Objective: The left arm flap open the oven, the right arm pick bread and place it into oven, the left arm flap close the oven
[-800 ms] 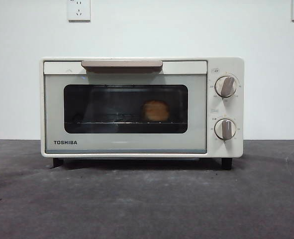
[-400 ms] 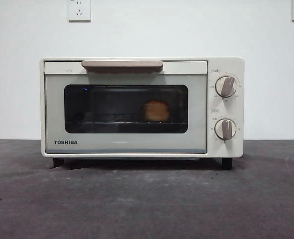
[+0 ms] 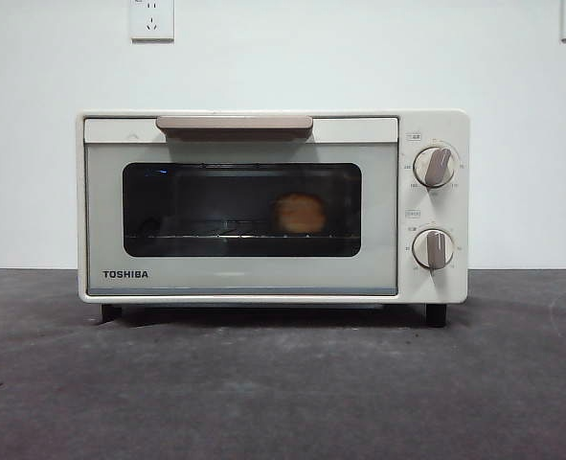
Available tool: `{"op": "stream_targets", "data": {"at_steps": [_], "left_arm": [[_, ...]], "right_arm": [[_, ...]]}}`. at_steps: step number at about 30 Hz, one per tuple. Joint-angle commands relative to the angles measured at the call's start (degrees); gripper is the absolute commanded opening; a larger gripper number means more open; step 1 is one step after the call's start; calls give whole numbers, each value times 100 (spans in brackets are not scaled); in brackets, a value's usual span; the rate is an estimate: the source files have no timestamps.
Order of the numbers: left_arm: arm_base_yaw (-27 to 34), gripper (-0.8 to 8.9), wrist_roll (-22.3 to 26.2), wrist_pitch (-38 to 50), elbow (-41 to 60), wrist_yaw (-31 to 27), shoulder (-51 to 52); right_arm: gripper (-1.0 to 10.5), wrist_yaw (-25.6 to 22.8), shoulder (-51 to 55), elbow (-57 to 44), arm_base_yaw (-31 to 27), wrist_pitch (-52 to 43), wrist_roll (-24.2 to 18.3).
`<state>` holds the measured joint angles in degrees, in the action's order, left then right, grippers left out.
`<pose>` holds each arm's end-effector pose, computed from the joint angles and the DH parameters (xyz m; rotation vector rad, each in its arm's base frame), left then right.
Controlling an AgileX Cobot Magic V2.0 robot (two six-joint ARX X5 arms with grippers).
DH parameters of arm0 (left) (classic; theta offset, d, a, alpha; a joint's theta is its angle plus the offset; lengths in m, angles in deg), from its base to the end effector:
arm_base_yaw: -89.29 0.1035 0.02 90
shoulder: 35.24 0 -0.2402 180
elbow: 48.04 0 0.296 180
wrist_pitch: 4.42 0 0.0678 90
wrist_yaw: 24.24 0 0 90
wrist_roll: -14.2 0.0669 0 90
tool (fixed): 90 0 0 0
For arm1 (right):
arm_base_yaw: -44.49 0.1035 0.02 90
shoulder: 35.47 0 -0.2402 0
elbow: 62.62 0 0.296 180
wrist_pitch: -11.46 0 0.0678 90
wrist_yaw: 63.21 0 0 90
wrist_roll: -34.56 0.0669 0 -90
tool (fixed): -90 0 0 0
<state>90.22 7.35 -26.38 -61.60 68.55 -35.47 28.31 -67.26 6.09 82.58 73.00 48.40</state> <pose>0.2010 0.0000 0.1525 -0.1242 0.1523 -0.0234 0.1366 0.1093 0.3517 0.0911 0.4949 0.6251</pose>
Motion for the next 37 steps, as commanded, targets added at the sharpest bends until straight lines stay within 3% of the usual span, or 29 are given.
{"op": "stream_targets", "data": {"at_steps": [1, 24, 28, 31, 37], "left_arm": [[-26, 10, -9, -42, 118, -24, 4], [-24, 10, -9, -42, 118, -24, 4], [-24, 10, -9, -39, 118, -24, 4], [-24, 10, -9, -39, 118, -24, 4], [-24, 10, -9, -42, 118, -24, 4]], "right_arm": [[19, -4, -17, 96, 37, -72, -37], [19, -28, 17, 70, -7, -107, -39], [18, 168, 142, -232, -654, -529, -70], [18, 455, 474, -1001, -1530, -1539, -107], [18, 402, 1440, -3261, -3040, -4319, -302]]}}
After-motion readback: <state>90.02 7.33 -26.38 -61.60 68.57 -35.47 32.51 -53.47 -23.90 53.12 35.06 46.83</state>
